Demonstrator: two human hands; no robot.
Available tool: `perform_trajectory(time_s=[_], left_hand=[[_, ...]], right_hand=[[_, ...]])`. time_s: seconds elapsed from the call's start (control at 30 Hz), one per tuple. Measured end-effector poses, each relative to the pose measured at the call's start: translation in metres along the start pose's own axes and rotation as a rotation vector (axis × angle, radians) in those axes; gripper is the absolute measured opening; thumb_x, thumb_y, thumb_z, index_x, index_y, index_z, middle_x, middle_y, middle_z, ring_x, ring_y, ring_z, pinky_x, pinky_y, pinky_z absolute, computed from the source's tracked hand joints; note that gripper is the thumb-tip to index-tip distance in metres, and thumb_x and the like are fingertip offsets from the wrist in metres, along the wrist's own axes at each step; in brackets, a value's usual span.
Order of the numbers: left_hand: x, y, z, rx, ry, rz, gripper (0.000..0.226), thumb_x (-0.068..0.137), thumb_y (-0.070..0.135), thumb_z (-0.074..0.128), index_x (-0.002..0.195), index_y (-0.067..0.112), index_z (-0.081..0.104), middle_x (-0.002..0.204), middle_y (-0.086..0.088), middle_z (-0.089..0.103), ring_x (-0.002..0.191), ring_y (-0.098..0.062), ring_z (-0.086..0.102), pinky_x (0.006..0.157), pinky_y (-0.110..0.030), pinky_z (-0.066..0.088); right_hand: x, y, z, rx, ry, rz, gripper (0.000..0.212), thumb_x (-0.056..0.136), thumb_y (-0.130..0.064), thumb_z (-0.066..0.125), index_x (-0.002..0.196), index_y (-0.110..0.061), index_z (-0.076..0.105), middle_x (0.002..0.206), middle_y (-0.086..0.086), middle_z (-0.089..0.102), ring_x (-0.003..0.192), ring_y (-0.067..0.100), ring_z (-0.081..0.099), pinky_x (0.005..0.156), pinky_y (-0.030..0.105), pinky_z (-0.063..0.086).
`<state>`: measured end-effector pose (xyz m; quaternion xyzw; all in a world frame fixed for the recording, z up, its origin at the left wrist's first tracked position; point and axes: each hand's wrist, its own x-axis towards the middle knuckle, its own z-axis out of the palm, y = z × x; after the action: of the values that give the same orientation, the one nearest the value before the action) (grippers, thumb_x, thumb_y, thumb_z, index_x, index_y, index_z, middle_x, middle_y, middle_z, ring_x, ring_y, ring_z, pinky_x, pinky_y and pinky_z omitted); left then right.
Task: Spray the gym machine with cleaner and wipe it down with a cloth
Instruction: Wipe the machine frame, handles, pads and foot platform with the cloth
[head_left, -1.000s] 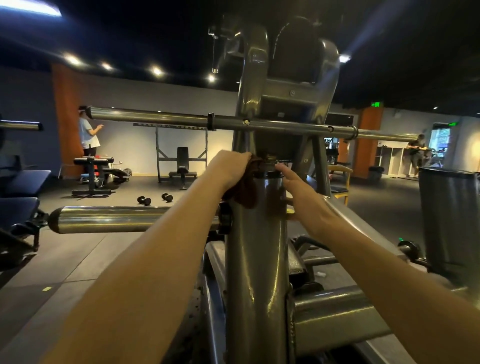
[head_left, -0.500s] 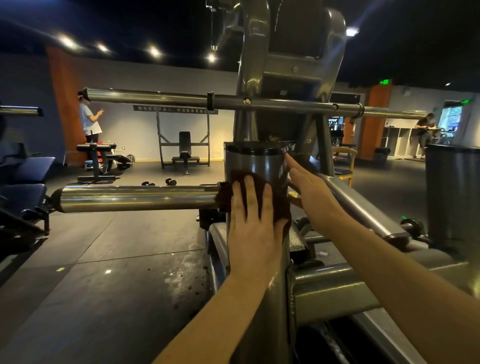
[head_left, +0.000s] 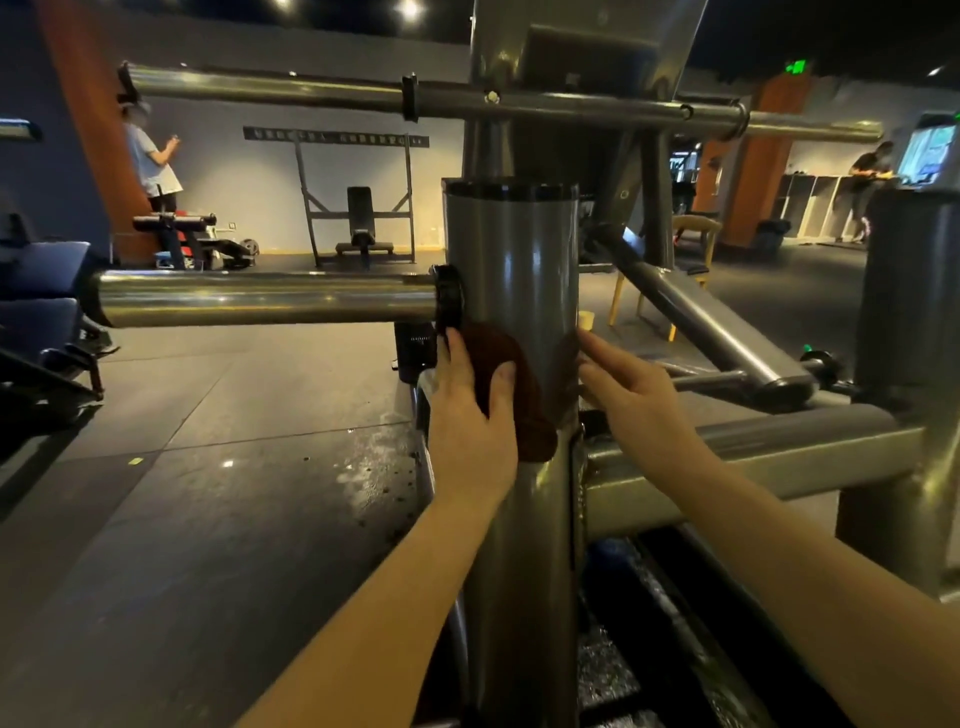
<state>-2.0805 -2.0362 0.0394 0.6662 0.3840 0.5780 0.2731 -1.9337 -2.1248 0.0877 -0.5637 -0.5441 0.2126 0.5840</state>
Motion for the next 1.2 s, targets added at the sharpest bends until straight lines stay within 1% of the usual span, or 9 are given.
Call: perform_trajectory(time_s=[0.13, 0.27, 0.43, 0.5, 0.63, 0.77, 0.87, 1.07, 1.2], left_hand=[[-0.052, -0.03, -0.002, 0.08, -0.056, -0.042, 0.076, 0.097, 0.07, 0.04, 0.161, 0.047, 0.007, 0.167, 0.009, 0.029, 0.15, -0.019, 0.034, 0.119, -0.053, 0.038], [-0.09, -0.052, -0.008, 0.197, -0.074, 0.056, 0.074, 0.101, 0.059, 0.042, 0.163, 0.038, 0.007, 0.171, 0.008, 0.016, 0.157, -0.011, 0.008, 0.128, -0.051, 0.018], [-0.026, -0.013, -0.009, -0.048, -0.086, -0.014, 0.075, 0.099, 0.06, 0.046, 0.163, 0.037, 0.015, 0.16, 0.007, 0.039, 0.145, -0.014, 0.041, 0.119, -0.049, 0.038], [-0.017, -0.006, -0.007, -0.056, -0.058, 0.024, 0.07, 0.103, 0.054, 0.047, 0.163, 0.034, 0.017, 0.158, 0.009, 0.041, 0.144, -0.012, 0.041, 0.12, -0.047, 0.038], [-0.053, -0.043, -0.005, 0.007, -0.075, -0.021, 0.077, 0.099, 0.067, 0.039, 0.163, 0.037, 0.01, 0.167, 0.008, 0.028, 0.154, -0.017, 0.027, 0.123, -0.054, 0.03], [-0.125, -0.082, -0.006, -0.005, -0.145, -0.164, 0.073, 0.098, 0.063, 0.041, 0.161, 0.049, 0.006, 0.169, 0.011, 0.022, 0.155, -0.016, 0.024, 0.124, -0.055, 0.029], [-0.167, -0.102, -0.013, -0.015, -0.22, -0.263, 0.07, 0.103, 0.053, 0.046, 0.159, 0.054, 0.005, 0.169, 0.018, 0.018, 0.154, -0.011, 0.024, 0.123, -0.054, 0.032], [-0.159, -0.102, -0.023, 0.001, -0.263, -0.196, 0.076, 0.1, 0.053, 0.049, 0.165, 0.037, 0.012, 0.168, 0.011, 0.024, 0.154, -0.01, 0.024, 0.125, -0.05, 0.03], [-0.135, -0.088, -0.009, -0.018, -0.189, -0.102, 0.078, 0.1, 0.053, 0.046, 0.165, 0.031, 0.009, 0.17, 0.002, 0.023, 0.156, -0.018, 0.022, 0.126, -0.05, 0.027]], right_hand=[[-0.022, 0.016, 0.014, -0.047, 0.021, -0.009, 0.052, 0.106, -0.014, 0.052, 0.156, -0.028, 0.044, 0.144, -0.01, 0.061, 0.132, 0.003, 0.056, 0.114, 0.036, 0.046], [-0.052, 0.039, 0.028, -0.142, 0.071, -0.01, 0.056, 0.104, -0.015, 0.056, 0.156, -0.034, 0.042, 0.159, -0.022, 0.038, 0.145, -0.004, 0.034, 0.121, 0.031, 0.033], [-0.068, 0.049, 0.034, -0.198, 0.091, -0.042, 0.055, 0.103, -0.009, 0.055, 0.152, -0.033, 0.047, 0.162, -0.019, 0.034, 0.15, -0.001, 0.026, 0.116, 0.014, 0.025], [-0.073, 0.051, 0.034, -0.24, 0.091, -0.046, 0.054, 0.104, -0.01, 0.055, 0.152, -0.032, 0.049, 0.162, -0.018, 0.036, 0.15, -0.001, 0.025, 0.116, 0.014, 0.025], [-0.104, 0.071, 0.043, -0.285, 0.158, -0.057, 0.054, 0.101, -0.008, 0.057, 0.15, -0.031, 0.05, 0.158, -0.025, 0.032, 0.147, -0.008, 0.02, 0.118, 0.014, 0.02], [-0.145, 0.114, 0.058, -0.19, 0.345, 0.031, 0.048, 0.095, -0.004, 0.064, 0.135, -0.029, 0.053, 0.137, -0.022, 0.041, 0.137, 0.011, 0.042, 0.113, 0.042, 0.045], [-0.166, 0.146, 0.067, -0.138, 0.37, 0.199, 0.041, 0.095, -0.007, 0.065, 0.129, -0.026, 0.052, 0.128, -0.012, 0.048, 0.119, 0.012, 0.056, 0.101, 0.043, 0.054], [-0.189, 0.181, 0.083, -0.083, 0.153, 0.551, 0.038, 0.099, -0.015, 0.062, 0.132, -0.033, 0.053, 0.129, -0.002, 0.061, 0.118, 0.016, 0.062, 0.103, 0.048, 0.053], [-0.177, 0.179, 0.079, -0.134, 0.073, 0.605, 0.03, 0.1, -0.011, 0.057, 0.125, -0.025, 0.061, 0.106, -0.002, 0.071, 0.091, 0.02, 0.072, 0.082, 0.049, 0.061]])
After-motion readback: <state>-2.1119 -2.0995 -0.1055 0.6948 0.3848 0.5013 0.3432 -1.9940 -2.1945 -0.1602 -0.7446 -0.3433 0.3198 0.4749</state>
